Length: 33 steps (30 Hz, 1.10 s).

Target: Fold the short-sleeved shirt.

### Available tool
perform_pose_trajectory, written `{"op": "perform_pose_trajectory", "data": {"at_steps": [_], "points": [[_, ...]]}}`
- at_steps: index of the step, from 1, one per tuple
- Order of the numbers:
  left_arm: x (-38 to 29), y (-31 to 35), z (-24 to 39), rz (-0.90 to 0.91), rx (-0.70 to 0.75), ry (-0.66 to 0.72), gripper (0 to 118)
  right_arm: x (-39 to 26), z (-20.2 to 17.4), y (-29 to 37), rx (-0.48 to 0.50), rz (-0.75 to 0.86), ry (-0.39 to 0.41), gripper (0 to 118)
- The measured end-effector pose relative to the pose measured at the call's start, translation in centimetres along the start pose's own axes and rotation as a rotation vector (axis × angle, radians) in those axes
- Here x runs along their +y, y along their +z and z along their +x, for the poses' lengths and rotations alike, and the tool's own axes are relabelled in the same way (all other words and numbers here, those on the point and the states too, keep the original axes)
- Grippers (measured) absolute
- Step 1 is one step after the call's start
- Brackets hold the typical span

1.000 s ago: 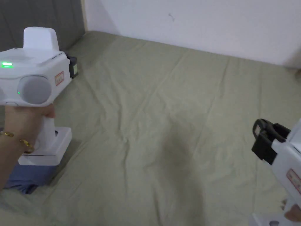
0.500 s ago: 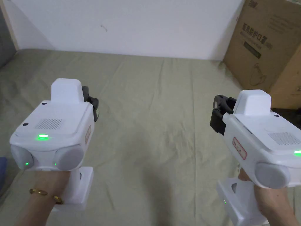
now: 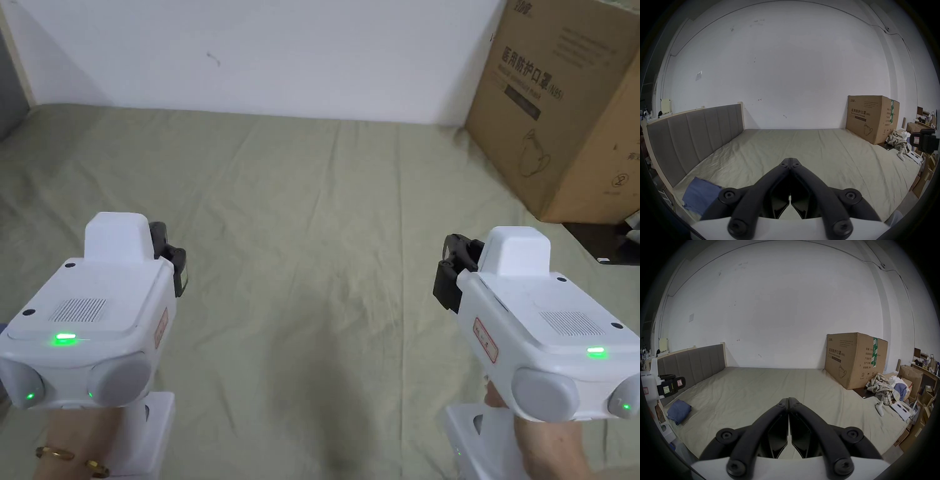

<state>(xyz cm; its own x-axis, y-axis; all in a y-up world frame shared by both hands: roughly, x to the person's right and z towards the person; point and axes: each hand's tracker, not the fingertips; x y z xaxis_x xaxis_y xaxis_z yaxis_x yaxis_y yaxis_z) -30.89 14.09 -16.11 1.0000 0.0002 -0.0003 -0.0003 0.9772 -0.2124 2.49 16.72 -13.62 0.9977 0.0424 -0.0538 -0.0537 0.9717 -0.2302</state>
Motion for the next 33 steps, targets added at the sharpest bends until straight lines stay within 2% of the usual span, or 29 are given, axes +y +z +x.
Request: {"op": "perform_pose_trajectory", "data": {"at_steps": [1, 2, 3, 4, 5, 6, 7, 9, 11, 14, 33], "points": [[0.0, 0.2, -0.1, 0.004, 0.004, -0.003, 5, -0.1, 0.0, 0.1, -0.003, -0.001, -0.007, 0], [0.1, 0.5, -0.1, 0.011, 0.01, -0.004, 18, -0.1, 0.0, 0.1, -0.006, -0.002, -0.009, 4], [0.1, 0.6, -0.2, 0.017, 0.017, -0.004, 37, -0.1, 0.0, 0.1, -0.009, -0.006, -0.01, 19], [0.2, 0.7, -0.3, 0.016, 0.014, -0.002, 64, -0.2, 0.1, 0.1, -0.013, -0.008, -0.011, 43], [0.3, 0.8, -0.4, 0.012, 0.008, 0.002, 98, -0.2, 0.1, 0.1, -0.018, -0.008, -0.013, 81], [0.3, 0.7, -0.6, 0.004, 0.002, 0.005, 118, -0.1, 0.2, 0.1, -0.011, -0.009, -0.014, 97], [0.2, 0.6, -0.5, 0.0, 0.001, 0.009, 118, 0.0, 0.3, 0.1, -0.001, -0.013, -0.01, 102], [0.1, 1.1, -0.5, 0.038, -0.035, 0.012, 118, 0.0, 0.1, 0.6, 0.0, 0.003, 0.004, 102], [0.8, 1.6, -0.1, 0.014, -0.007, 0.004, 118, 0.2, -0.1, 0.6, -0.011, -0.003, 0.018, 104], [0.4, 1.1, -0.4, 0.014, -0.003, -0.002, 118, 0.3, 0.0, 0.8, -0.009, -0.003, 0.004, 116], [0.9, 1.8, -0.2, 0.032, 0.015, -0.011, 118, 0.1, 0.2, 1.2, -0.02, 0.01, -0.036, 116]]}}
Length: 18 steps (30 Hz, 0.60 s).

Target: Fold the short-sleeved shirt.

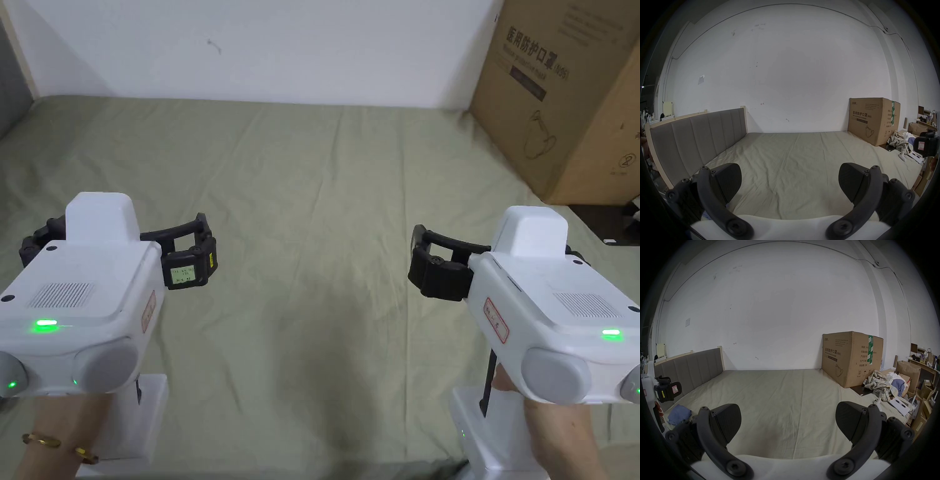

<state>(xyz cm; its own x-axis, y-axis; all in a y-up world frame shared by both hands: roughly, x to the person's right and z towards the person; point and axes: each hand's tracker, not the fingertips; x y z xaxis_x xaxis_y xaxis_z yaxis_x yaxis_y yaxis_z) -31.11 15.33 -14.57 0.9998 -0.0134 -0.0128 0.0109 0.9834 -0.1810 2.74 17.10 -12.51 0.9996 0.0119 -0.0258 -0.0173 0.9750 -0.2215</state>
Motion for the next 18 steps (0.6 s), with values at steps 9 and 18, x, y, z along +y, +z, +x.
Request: {"op": "perform_pose_trajectory", "data": {"at_steps": [9, 18], "points": [[-0.2, -0.72, -0.32, -0.003, 0.0, 0.0, 118, 0.14, -0.2, 0.09, 0.01, 0.007, 0.007, 116], [-0.28, -0.45, -0.17, -0.003, 0.005, -0.012, 118, 0.24, -0.41, 0.21, 0.016, 0.009, 0.018, 116]]}}
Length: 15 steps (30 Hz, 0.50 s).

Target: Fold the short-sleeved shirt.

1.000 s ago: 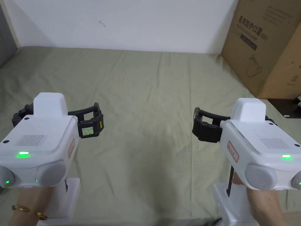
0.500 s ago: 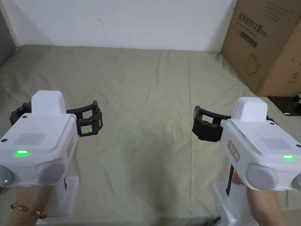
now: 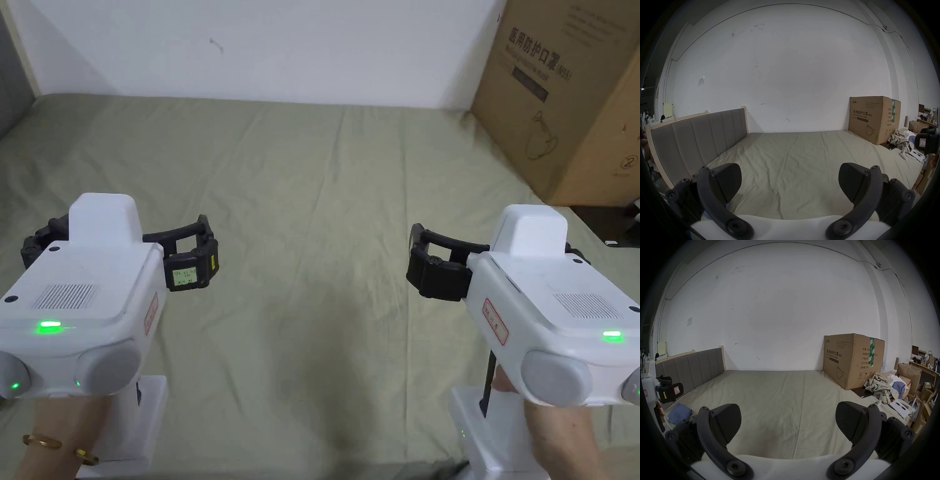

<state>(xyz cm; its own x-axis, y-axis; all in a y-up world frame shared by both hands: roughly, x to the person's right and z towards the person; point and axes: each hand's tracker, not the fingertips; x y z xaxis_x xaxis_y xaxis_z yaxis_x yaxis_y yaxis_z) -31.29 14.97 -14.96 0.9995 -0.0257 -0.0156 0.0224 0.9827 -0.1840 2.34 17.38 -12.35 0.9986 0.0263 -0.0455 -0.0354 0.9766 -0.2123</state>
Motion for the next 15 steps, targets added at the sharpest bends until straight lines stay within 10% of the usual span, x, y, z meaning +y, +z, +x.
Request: {"op": "perform_pose_trajectory", "data": {"at_steps": [15], "points": [[0.0, 0.11, -0.06, 0.005, 0.003, -0.001, 118, 0.07, -0.28, 0.08, 0.003, 0.004, 0.003, 116]]}}
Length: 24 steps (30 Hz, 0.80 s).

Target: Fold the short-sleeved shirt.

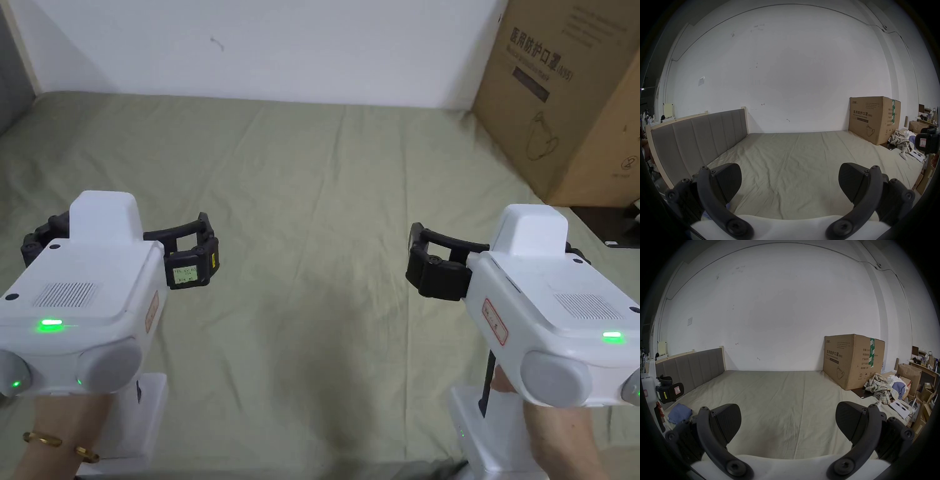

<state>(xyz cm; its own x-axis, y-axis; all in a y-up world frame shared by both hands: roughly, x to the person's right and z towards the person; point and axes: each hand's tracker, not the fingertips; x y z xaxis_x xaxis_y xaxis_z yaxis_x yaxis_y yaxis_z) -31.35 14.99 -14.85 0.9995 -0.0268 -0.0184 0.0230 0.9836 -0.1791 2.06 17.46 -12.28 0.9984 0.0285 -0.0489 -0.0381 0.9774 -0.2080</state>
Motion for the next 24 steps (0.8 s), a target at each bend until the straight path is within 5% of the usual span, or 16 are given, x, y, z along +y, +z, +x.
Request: {"op": "perform_pose_trajectory", "data": {"at_steps": [24], "points": [[-0.15, -0.22, 0.25, -0.001, -0.007, 0.005, 118, 0.02, -0.16, -0.07, -0.001, -0.004, 0.009, 116]]}}
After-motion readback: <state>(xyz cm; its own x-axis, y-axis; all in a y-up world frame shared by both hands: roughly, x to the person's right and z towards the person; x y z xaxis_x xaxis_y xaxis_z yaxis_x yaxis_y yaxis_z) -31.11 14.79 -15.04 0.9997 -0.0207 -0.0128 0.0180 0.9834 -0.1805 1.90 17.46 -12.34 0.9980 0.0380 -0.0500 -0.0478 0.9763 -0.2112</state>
